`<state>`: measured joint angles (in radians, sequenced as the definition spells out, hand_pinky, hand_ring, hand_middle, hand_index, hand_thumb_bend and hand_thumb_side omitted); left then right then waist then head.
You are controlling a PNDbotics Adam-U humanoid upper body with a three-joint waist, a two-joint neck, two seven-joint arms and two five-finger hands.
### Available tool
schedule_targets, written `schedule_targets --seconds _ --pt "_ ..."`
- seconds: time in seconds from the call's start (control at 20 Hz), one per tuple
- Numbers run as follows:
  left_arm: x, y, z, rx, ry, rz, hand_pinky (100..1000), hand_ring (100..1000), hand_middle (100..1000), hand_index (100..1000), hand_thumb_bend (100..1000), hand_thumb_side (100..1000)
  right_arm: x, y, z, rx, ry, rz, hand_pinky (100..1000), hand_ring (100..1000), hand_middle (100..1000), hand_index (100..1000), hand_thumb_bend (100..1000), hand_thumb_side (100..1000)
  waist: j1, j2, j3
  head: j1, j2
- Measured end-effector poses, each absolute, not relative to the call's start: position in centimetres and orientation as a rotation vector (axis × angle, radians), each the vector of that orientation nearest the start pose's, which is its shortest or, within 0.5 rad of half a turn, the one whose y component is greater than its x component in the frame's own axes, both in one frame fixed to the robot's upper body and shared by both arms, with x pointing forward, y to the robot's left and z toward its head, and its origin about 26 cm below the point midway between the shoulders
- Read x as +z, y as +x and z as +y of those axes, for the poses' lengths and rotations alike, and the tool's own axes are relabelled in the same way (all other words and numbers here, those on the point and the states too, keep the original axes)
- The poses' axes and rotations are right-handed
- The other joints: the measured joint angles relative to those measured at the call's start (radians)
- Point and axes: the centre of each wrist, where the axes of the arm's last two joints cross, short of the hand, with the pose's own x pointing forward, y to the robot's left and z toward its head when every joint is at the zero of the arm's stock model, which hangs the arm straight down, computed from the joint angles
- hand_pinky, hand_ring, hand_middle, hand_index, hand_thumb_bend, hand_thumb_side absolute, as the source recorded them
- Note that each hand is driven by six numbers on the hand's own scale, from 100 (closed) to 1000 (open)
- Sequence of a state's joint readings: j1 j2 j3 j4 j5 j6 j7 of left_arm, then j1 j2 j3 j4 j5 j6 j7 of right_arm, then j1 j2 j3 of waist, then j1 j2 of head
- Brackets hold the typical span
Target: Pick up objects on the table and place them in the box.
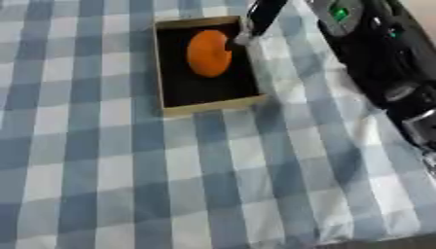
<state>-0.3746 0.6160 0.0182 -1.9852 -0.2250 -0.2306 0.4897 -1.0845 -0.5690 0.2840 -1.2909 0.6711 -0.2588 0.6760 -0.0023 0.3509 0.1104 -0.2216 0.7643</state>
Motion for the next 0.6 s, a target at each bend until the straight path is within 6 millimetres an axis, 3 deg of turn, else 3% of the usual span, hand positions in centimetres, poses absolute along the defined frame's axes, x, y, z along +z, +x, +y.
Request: schedule_targets --seconds 0.25,0.6 --pt "25.1 30.1 30.0 0.302 -0.986 3.311 850 842 738 845 100 752 34.4 41.6 -25.8 1.833 -0.902 -1.596 639 845 806 919 597 319 -0.004 0.0 -0.019 0.018 0.0" --pt "25.2 30.0 30.4 0.294 -1.026 3.295 851 842 739 845 100 750 33.2 39.0 -31.7 1.788 -0.954 -1.465 689 865 813 924 608 337 -0.003 0.0 -0.038 0.05 0.0"
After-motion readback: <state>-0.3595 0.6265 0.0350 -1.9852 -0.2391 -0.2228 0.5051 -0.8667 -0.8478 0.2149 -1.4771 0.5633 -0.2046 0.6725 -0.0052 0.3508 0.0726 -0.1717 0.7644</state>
